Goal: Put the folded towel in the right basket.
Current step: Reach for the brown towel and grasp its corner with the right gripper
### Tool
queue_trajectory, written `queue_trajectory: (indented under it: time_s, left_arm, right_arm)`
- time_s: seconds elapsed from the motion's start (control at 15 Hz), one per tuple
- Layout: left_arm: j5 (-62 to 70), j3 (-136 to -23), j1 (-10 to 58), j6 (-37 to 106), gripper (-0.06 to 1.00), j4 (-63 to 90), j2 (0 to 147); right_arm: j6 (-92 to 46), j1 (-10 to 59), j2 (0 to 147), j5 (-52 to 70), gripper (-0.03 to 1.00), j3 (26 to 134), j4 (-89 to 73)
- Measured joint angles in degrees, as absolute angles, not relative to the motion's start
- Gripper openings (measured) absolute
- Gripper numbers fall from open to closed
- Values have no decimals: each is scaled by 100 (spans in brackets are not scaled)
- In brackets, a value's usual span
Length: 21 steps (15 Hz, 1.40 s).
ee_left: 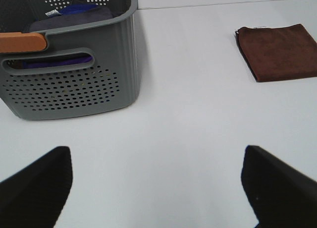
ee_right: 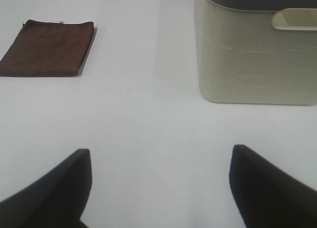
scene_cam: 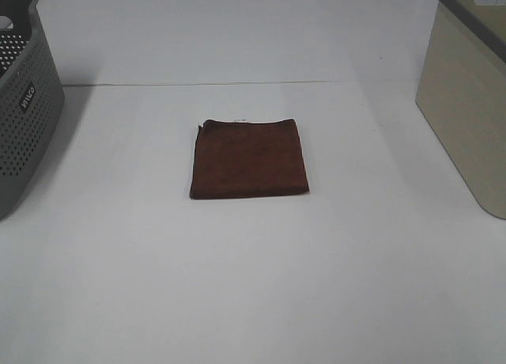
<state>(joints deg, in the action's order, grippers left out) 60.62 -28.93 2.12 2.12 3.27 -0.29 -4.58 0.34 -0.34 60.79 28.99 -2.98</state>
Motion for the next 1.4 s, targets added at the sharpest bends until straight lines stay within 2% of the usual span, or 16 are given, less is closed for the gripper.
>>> queue_trajectory:
  time_s: [1.4]
  left_arm:
    - [6062, -2893, 212, 212, 88, 327, -29]
  right_arm:
    - [-458, 34, -34, 6079, 73, 2899, -298]
